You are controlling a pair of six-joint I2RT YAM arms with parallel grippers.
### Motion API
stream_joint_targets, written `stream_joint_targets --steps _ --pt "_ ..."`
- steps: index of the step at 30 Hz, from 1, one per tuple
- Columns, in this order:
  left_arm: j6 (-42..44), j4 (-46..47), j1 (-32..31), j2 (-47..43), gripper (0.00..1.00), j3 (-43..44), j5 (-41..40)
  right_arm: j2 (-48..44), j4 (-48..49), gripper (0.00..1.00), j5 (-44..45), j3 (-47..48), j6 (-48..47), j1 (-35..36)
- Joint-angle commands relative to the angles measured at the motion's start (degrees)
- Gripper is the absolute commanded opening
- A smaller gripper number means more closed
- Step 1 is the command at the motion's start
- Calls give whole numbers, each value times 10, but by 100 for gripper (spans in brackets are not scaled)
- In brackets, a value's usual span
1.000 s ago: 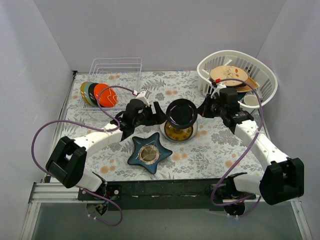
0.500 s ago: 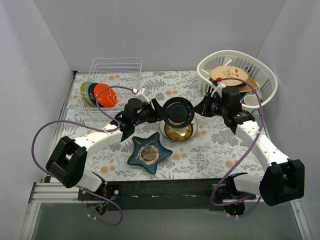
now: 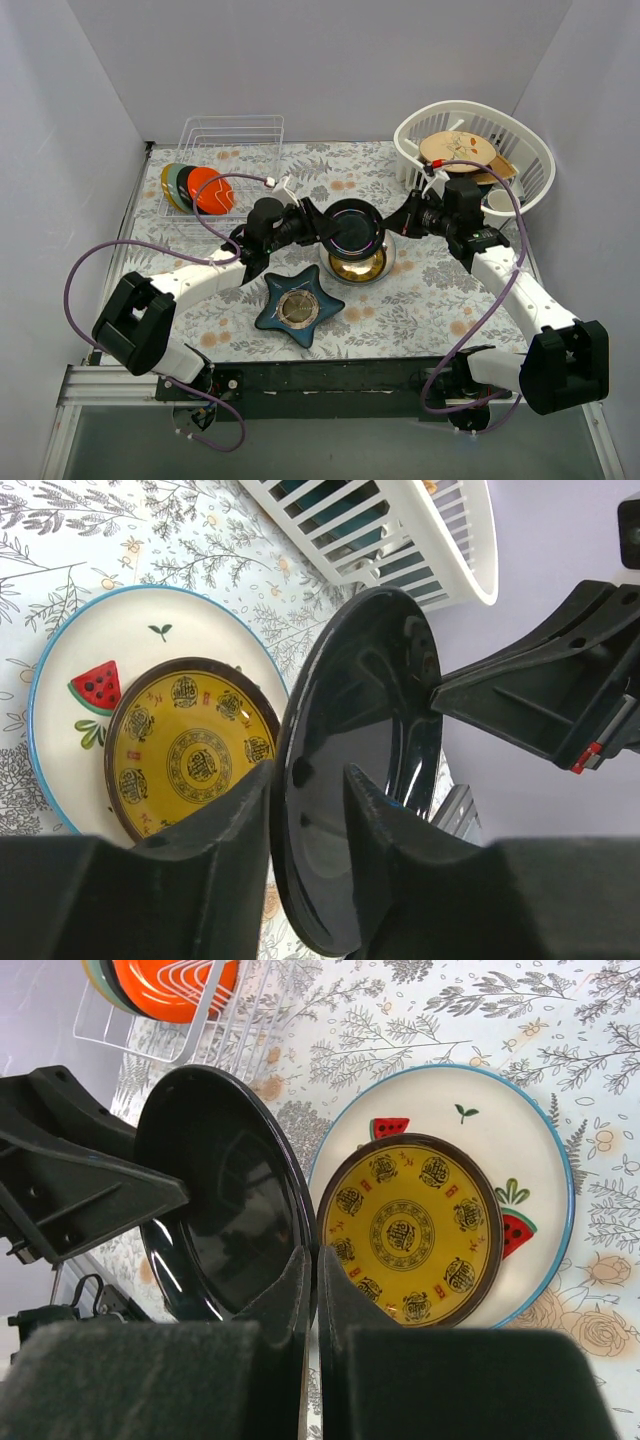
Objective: Load the plates into the dish rack
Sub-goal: Pick up the plate at the center of the board.
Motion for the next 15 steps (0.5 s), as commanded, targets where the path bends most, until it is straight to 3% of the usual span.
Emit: stream_joint_targets --steps 1,2,4,10,11,15 --pt "-5 19 -4 -3 24 -9 12 -14 47 1 -31 -8 17 -3" --pt "-5 19 -4 -3 12 -9 12 -15 47 1 -30 -7 16 -3" --pt "-5 18 -5 -4 1 -10 12 -16 47 1 -28 -8 15 -3" --pt "-5 19 -5 -11 0 -11 10 -20 39 4 -26 -3 1 -4" --pt "-5 18 -6 -15 0 -9 10 -23 40 13 -25 -4 0 -3" --pt "-3 11 -5 -22 0 -2 12 -26 46 31 -30 -7 -2 -3"
